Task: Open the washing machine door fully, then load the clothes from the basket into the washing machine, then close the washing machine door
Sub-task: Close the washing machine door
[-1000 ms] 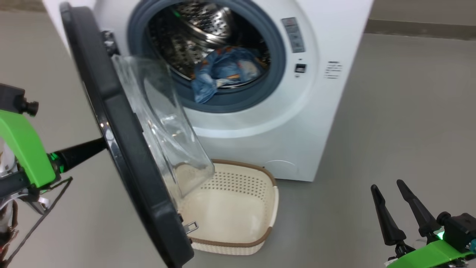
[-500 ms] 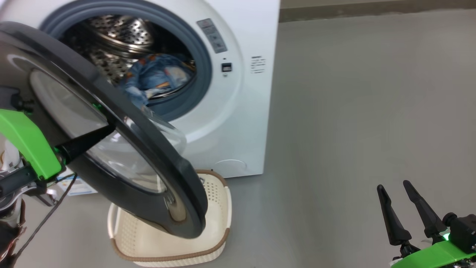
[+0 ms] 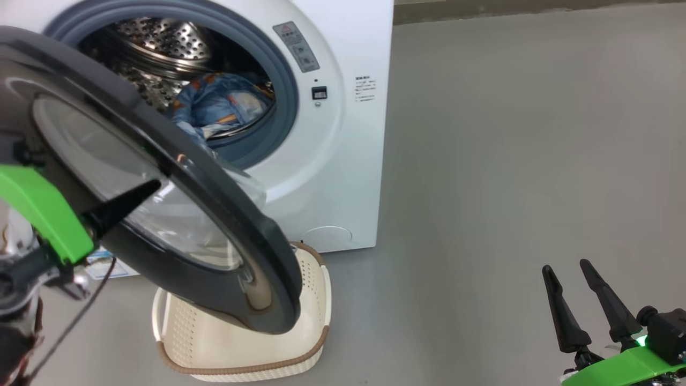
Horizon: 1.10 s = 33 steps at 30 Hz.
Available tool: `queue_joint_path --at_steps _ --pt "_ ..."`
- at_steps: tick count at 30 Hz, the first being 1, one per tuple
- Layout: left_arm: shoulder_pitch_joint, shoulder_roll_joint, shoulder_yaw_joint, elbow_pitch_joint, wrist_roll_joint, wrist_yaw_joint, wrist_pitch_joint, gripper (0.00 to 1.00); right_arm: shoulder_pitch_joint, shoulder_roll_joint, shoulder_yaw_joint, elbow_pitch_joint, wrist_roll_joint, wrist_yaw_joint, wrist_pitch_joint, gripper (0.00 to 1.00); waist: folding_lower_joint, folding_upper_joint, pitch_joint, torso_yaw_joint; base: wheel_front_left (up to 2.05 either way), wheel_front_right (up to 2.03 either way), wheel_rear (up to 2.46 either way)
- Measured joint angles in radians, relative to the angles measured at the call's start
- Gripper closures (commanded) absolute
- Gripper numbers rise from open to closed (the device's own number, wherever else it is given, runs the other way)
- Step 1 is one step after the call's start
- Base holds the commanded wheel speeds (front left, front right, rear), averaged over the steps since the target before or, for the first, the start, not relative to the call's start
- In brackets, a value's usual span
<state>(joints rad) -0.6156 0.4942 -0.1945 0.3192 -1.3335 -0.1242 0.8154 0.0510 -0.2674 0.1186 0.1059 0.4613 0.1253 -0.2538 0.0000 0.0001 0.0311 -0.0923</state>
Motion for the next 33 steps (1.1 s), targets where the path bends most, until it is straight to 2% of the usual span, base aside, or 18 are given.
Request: queue_joint_path --at_steps 8,9,11,12,13,14,15,24,33 --pt "0.184 0.029 -0.008 -0.012 0.03 0.0 -0.1 1.0 -0.003 0.008 0.008 0.001 0.0 0.0 0.0 0.0 0.0 0.0 -0.017 0.032 0.0 0.0 0.0" --pt "0.206 0.028 -0.009 -0.012 0.03 0.0 -0.117 0.94 -0.003 0.008 0.008 0.001 0.0 0.0 0.0 0.0 0.0 0.0 -0.018 0.036 0.0 0.0 0.0" --pt "0.247 0.027 -0.013 -0.012 0.03 0.0 -0.153 0.64 -0.003 0.008 0.01 0.001 0.0 0.0 0.0 0.0 -0.0001 0.0 -0.021 0.042 0.0 0.0 0.0" --pt "0.265 0.025 -0.015 -0.011 0.031 0.0 -0.174 0.59 -0.003 0.008 0.009 0.001 0.0 0.0 0.0 0.0 -0.0001 0.0 -0.023 0.045 0.0 0.0 0.0" --pt "0.283 0.024 -0.017 -0.011 0.031 0.0 -0.191 0.47 -0.003 0.008 0.01 0.001 0.0 0.0 0.0 0.0 0.0 0.0 -0.025 0.047 0.0 0.0 0.0" --pt "0.299 0.023 -0.021 -0.011 0.032 0.0 -0.209 0.08 -0.002 0.008 0.01 0.001 0.0 0.0 0.0 0.0 -0.0001 0.0 -0.026 0.049 0.0 0.0 0.0" --pt "0.315 0.021 -0.024 -0.008 0.035 0.0 -0.232 0.0 -0.002 0.008 0.01 0.001 0.0 0.0 0.0 0.0 0.0 0.0 -0.027 0.051 0.0 0.0 0.0" --pt "0.438 0.011 -0.077 0.013 0.097 0.0 -0.476 0.0 -0.002 0.006 0.012 0.002 0.0 0.0 0.0 0.0 -0.0001 0.0 -0.036 0.056 0.0 0.0 0.0" --pt "0.502 0.008 -0.177 0.056 0.206 0.0 -0.792 0.0 -0.001 0.004 0.012 0.004 0.0 0.0 0.0 0.0 -0.0001 -0.0001 -0.042 0.063 0.0 0.0 0.0"
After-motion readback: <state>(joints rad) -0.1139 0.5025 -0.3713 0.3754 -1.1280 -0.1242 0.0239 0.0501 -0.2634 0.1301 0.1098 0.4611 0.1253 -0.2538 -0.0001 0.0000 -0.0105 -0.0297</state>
